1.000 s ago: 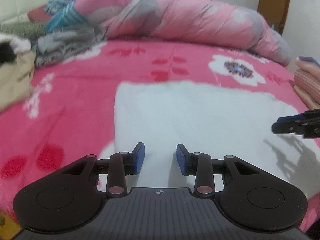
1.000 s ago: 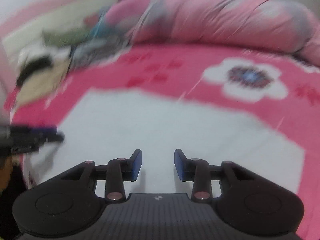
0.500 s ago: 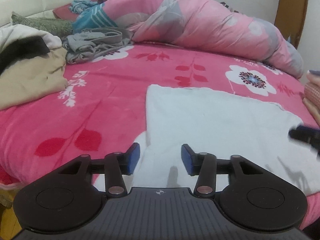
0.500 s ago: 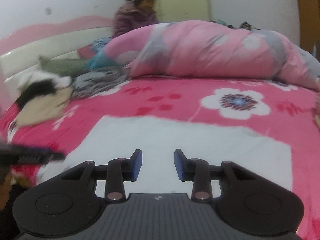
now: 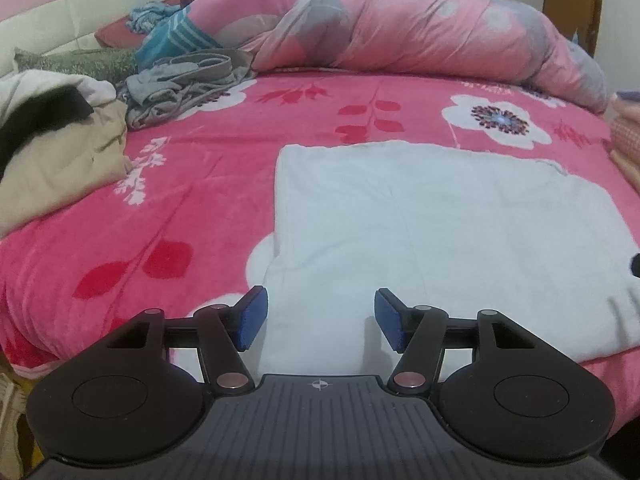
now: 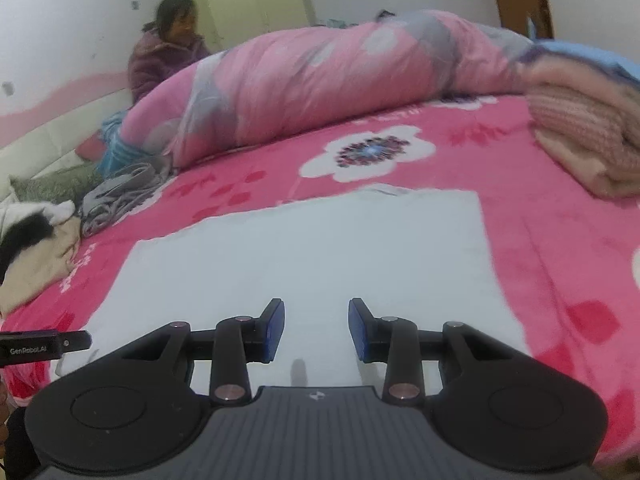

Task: Fold clothes
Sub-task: 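Move both open grippers over the white shirt toward its corner, then close the right gripper on the shirt corner and lift it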

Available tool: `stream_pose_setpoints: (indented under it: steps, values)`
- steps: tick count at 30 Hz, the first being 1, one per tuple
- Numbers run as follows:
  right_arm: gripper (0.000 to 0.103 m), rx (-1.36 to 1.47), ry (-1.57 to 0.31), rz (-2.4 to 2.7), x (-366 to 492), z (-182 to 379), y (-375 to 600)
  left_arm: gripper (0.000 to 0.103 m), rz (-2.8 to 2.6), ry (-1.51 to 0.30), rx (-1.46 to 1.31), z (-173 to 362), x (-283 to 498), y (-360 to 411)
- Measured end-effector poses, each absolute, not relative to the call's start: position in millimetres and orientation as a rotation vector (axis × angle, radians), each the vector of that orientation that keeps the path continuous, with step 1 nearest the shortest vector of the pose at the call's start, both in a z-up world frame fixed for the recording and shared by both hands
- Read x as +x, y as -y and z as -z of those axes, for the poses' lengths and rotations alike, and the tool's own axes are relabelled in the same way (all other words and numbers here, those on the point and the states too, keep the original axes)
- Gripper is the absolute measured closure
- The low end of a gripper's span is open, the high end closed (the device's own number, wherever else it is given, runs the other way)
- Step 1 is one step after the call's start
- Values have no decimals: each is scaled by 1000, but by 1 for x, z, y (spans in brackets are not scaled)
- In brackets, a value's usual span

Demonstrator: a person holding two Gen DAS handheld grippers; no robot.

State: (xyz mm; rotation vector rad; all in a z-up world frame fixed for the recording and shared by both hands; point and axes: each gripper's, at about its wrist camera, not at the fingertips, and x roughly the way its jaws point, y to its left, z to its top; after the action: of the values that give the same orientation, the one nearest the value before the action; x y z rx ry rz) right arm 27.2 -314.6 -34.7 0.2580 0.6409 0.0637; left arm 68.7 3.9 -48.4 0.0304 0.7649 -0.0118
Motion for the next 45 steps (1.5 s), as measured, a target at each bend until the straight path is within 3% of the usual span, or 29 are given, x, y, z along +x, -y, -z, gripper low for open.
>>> stream_pose_setpoints:
  steps: [5,11,19,28,37,45]
  values:
    - [65,236,-665,130,23,49,351,43,2,-781,71,53,69,6]
    - [65,253,-555,36,-7,38,351,41,-8,-800,101,58,69,14]
    - [67,414,-663,36,-5,66,380,40,-18,-816,151,62,67,24]
    - [66,378,-564,65,-28,46,387,39,-21,-824,163,62,66,29]
    - [63,67,-449,-129,-42,18,302,39,38,-755,-27,49,44,-13]
    - [57,-300,-350,-497,-44,28,153,37,-75,-760,-237,45,41,-94]
